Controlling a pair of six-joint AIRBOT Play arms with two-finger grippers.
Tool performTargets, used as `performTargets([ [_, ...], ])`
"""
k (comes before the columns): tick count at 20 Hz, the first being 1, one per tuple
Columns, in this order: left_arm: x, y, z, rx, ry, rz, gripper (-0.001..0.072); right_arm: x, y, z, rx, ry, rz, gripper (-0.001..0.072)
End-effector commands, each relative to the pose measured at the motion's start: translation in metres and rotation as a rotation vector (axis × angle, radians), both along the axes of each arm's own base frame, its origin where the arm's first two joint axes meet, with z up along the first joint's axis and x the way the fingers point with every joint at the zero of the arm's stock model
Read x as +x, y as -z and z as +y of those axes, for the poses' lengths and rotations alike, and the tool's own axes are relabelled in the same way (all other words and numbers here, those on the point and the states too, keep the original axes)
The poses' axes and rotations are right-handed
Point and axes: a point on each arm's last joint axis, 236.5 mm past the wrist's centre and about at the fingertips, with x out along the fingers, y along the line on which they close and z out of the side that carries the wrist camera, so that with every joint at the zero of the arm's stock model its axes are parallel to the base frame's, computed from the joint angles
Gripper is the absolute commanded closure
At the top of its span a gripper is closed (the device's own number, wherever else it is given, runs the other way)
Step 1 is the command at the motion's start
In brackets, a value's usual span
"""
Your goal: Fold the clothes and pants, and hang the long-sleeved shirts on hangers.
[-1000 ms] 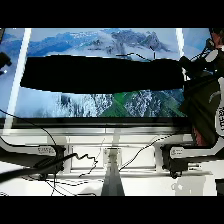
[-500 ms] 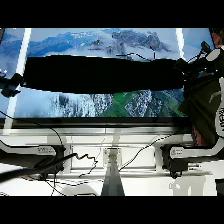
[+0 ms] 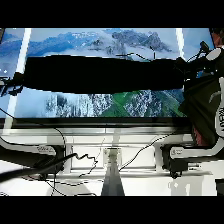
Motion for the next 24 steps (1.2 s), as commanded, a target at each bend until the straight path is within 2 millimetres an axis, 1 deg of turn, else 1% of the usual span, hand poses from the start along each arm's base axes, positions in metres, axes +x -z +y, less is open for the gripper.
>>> performTargets([
  [1, 0.026, -0.018, 0.014, 0.159, 0.024, -0.097, 0.0525, 0.008, -0.011, 0.014, -0.006, -0.081, -0.043, 0.0273],
  [2, 0.030, -0.022, 0.011, 0.166, 0.039, -0.103, 0.0699, 0.013, -0.018, 0.019, -0.016, -0.102, -0.062, 0.0275],
  [3, 0.034, -0.028, 0.009, 0.176, 0.051, -0.110, 0.0693, 0.019, -0.026, 0.025, -0.022, -0.118, -0.084, 0.0289],
  [4, 0.036, -0.038, 0.007, 0.178, 0.060, -0.123, 0.0693, 0.026, -0.037, 0.033, -0.028, -0.137, -0.111, 0.0367],
  [5, 0.037, -0.051, 0.007, 0.186, 0.063, -0.140, 0.0693, 0.032, -0.047, 0.042, -0.033, -0.158, -0.138, 0.0405],
  [7, 0.037, -0.086, 0.006, 0.224, 0.075, -0.183, 0.0694, 0.046, -0.070, 0.066, -0.044, -0.206, -0.209, 0.0405],
  [9, 0.033, -0.119, -0.005, 0.230, 0.103, -0.212, 0.0694, 0.063, -0.090, 0.096, -0.052, -0.249, -0.301, 0.0413],
  [10, 0.029, -0.134, -0.012, 0.244, 0.140, -0.215, 0.0694, 0.071, -0.099, 0.117, -0.055, -0.273, -0.358, 0.0566],
  [11, 0.024, -0.147, -0.021, 0.261, 0.192, -0.209, 0.0694, 0.079, -0.106, 0.139, -0.055, -0.296, -0.413, 0.0695],
  [12, 0.018, -0.157, -0.031, 0.271, 0.242, -0.199, 0.0693, 0.084, -0.112, 0.167, -0.051, -0.327, -0.467, 0.0698],
  [14, 0.005, -0.178, -0.051, 0.295, 0.336, -0.187, 0.0693, 0.086, -0.118, 0.228, -0.015, -0.381, -0.545, 0.0699],
  [16, -0.006, -0.205, -0.066, 0.305, 0.376, -0.210, 0.0695, 0.080, -0.117, 0.292, 0.056, -0.401, -0.587, 0.0699],
  [17, -0.012, -0.220, -0.074, 0.306, 0.385, -0.232, 0.0694, 0.074, -0.111, 0.326, 0.095, -0.415, -0.592, 0.0700],
  [18, -0.019, -0.235, -0.084, 0.299, 0.397, -0.257, 0.0695, 0.065, -0.102, 0.356, 0.127, -0.435, -0.580, 0.0700],
  [21, -0.038, -0.274, -0.115, 0.272, 0.439, -0.326, 0.0695, 0.028, -0.068, 0.446, 0.210, -0.547, -0.494, 0.0700],
  [22, -0.044, -0.284, -0.124, 0.266, 0.453, -0.345, 0.0695, 0.015, -0.060, 0.473, 0.249, -0.576, -0.468, 0.0700],
  [24, -0.051, -0.297, -0.143, 0.269, 0.491, -0.368, 0.0695, -0.015, -0.048, 0.526, 0.324, -0.636, -0.419, 0.0701],
])
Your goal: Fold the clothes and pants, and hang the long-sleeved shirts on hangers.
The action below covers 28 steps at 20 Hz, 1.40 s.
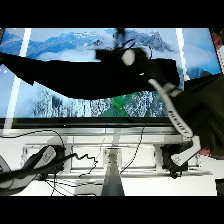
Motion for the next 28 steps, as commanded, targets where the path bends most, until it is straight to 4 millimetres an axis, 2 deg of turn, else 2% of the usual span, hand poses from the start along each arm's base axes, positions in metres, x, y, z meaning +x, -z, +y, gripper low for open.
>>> performTargets([
  [1, -0.015, -0.027, -0.041, -0.010, 0.094, -0.033, 0.0695, -0.060, 0.024, 0.102, 0.087, -0.137, 0.102, 0.0700],
  [3, -0.010, -0.030, -0.067, -0.034, 0.155, -0.046, 0.0694, -0.094, 0.030, 0.148, 0.131, -0.205, 0.136, 0.0701],
  [5, -0.006, -0.035, -0.099, -0.080, 0.225, -0.068, 0.0694, -0.123, 0.036, 0.185, 0.164, -0.257, 0.154, 0.0701],
  [7, -0.004, -0.043, -0.128, -0.136, 0.287, -0.092, 0.0694, -0.142, 0.038, 0.212, 0.197, -0.277, 0.139, 0.0701],
  [10, -0.003, -0.054, -0.152, -0.210, 0.334, -0.126, 0.0694, -0.149, 0.048, 0.220, 0.198, -0.281, 0.127, 0.0702],
  [11, -0.002, -0.054, -0.152, -0.211, 0.332, -0.129, 0.0694, -0.143, 0.051, 0.216, 0.182, -0.277, 0.117, 0.0701],
  [13, -0.001, -0.053, -0.149, -0.209, 0.326, -0.127, 0.0694, -0.119, 0.057, 0.200, 0.144, -0.254, 0.091, 0.0700],
  [15, -0.001, -0.052, -0.148, -0.200, 0.329, -0.127, 0.0694, -0.093, 0.066, 0.172, 0.095, -0.233, 0.116, 0.0699],
  [18, 0.003, -0.043, -0.157, -0.185, 0.366, -0.107, 0.0694, -0.059, 0.076, 0.105, -0.037, -0.266, 0.166, 0.0699],
  [21, 0.015, -0.012, -0.191, -0.221, 0.446, -0.027, 0.0694, -0.019, 0.057, 0.024, -0.111, -0.244, 0.202, 0.0699],
  [23, 0.020, 0.022, -0.239, -0.250, 0.548, 0.060, 0.0694, 0.012, 0.026, -0.034, -0.158, -0.184, 0.154, 0.0700],
  [25, 0.021, 0.056, -0.295, -0.247, 0.659, 0.127, 0.0694, 0.035, -0.007, -0.086, -0.208, -0.111, 0.095, 0.0699],
  [27, 0.019, 0.086, -0.359, -0.158, 0.799, 0.123, 0.0694, 0.046, -0.039, -0.132, -0.251, -0.046, 0.049, 0.0699],
  [28, 0.016, 0.097, -0.385, -0.131, 0.838, 0.114, 0.0694, 0.049, -0.053, -0.152, -0.268, -0.019, 0.031, 0.0699],
])
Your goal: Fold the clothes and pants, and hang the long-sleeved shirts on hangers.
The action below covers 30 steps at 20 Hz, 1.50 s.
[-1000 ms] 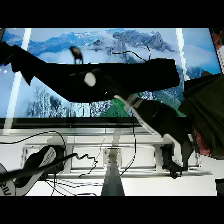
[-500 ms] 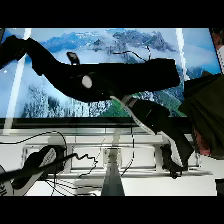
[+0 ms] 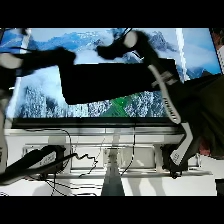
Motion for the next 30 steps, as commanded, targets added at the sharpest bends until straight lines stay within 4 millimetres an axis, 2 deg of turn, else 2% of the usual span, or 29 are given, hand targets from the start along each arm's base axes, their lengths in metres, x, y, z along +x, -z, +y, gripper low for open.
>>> performTargets([
  [1, -0.009, 0.046, -0.092, 0.075, 0.162, -0.049, 0.0694, 0.012, -0.045, -0.087, -0.109, 0.079, -0.066, 0.0700],
  [2, -0.015, 0.056, -0.109, 0.084, 0.191, -0.045, 0.0694, 0.012, -0.054, -0.101, -0.123, 0.093, -0.080, 0.0699],
  [3, -0.019, 0.065, -0.117, 0.089, 0.207, -0.031, 0.0673, 0.013, -0.061, -0.113, -0.131, 0.109, -0.088, 0.0699],
  [4, -0.019, 0.070, -0.117, 0.092, 0.209, -0.019, 0.0561, 0.013, -0.066, -0.125, -0.138, 0.125, -0.090, 0.0699],
  [5, -0.014, 0.071, -0.110, 0.093, 0.193, -0.016, 0.0284, 0.014, -0.068, -0.135, -0.144, 0.139, -0.087, 0.0699],
  [6, -0.006, 0.068, -0.098, 0.081, 0.154, -0.009, 0.0075, 0.014, -0.066, -0.145, -0.157, 0.151, -0.077, 0.0699],
  [7, 0.002, 0.065, -0.079, 0.067, 0.111, 0.011, 0.0064, 0.014, -0.063, -0.156, -0.178, 0.161, -0.065, 0.0699],
  [8, 0.008, 0.063, -0.057, 0.064, 0.085, 0.029, 0.0068, 0.014, -0.060, -0.166, -0.203, 0.156, -0.060, 0.0699],
  [10, 0.013, 0.068, 0.001, 0.056, 0.028, 0.111, 0.0068, 0.011, -0.055, -0.181, -0.240, 0.136, -0.048, 0.0699],
  [12, 0.005, 0.088, 0.072, 0.108, -0.018, 0.221, 0.0068, 0.010, -0.049, -0.190, -0.254, 0.133, -0.031, 0.0699],
  [13, -0.007, 0.104, 0.108, 0.165, -0.027, 0.286, 0.0069, 0.008, -0.044, -0.191, -0.259, 0.127, -0.022, 0.0699],
  [14, -0.019, 0.119, 0.134, 0.192, -0.041, 0.349, 0.0094, 0.007, -0.039, -0.191, -0.261, 0.125, -0.012, 0.0699],
  [15, -0.030, 0.132, 0.152, 0.178, -0.068, 0.405, 0.0146, 0.006, -0.034, -0.189, -0.262, 0.121, -0.004, 0.0699],
  [16, -0.036, 0.143, 0.161, 0.159, -0.084, 0.431, 0.0147, 0.006, -0.030, -0.186, -0.263, 0.117, 0.000, 0.0699],
  [19, -0.050, 0.183, 0.157, 0.146, -0.033, 0.488, 0.0146, 0.004, -0.025, -0.175, -0.260, 0.099, 0.000, 0.0699],
  [22, -0.040, 0.213, 0.138, 0.073, -0.024, 0.517, 0.0146, 0.001, -0.025, -0.166, -0.254, 0.082, 0.000, 0.0699],
  [24, -0.026, 0.224, 0.128, 0.018, -0.047, 0.504, 0.0154, 0.000, -0.026, -0.163, -0.245, 0.078, 0.002, 0.0699],
  [25, -0.023, 0.226, 0.120, -0.001, -0.035, 0.489, 0.0199, 0.000, -0.026, -0.163, -0.244, 0.078, 0.002, 0.0699],
  [28, -0.023, 0.232, 0.098, 0.009, 0.005, 0.486, 0.0243, 0.003, -0.028, -0.162, -0.239, 0.083, -0.009, 0.0699],
  [29, -0.022, 0.231, 0.092, 0.016, 0.016, 0.479, 0.0371, 0.004, -0.028, -0.161, -0.235, 0.084, -0.015, 0.0699],
  [30, -0.020, 0.228, 0.087, 0.018, 0.029, 0.471, 0.0587, 0.005, -0.029, -0.161, -0.233, 0.086, -0.019, 0.0699],
])
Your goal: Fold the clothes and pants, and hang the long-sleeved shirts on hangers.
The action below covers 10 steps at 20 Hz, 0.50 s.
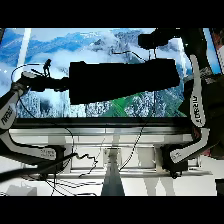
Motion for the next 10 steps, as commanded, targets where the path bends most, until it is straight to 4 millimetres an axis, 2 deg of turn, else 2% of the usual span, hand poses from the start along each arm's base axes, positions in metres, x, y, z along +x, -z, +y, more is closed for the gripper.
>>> performTargets([
  [1, 0.008, -0.008, -0.021, -0.024, 0.040, -0.030, 0.0695, 0.002, -0.001, 0.002, 0.007, 0.001, -0.011, 0.0699],
  [3, 0.017, -0.038, -0.025, -0.049, 0.052, -0.043, 0.0697, 0.002, -0.001, 0.002, 0.006, 0.001, -0.011, 0.0698],
  [5, 0.018, -0.076, -0.017, 0.005, 0.092, -0.031, 0.0698, 0.002, -0.001, 0.002, 0.006, 0.001, -0.010, 0.0699],
  [10, 0.011, -0.204, 0.009, 0.180, 0.116, -0.126, 0.0698, 0.002, -0.002, 0.003, 0.011, -0.001, -0.009, 0.0699],
])
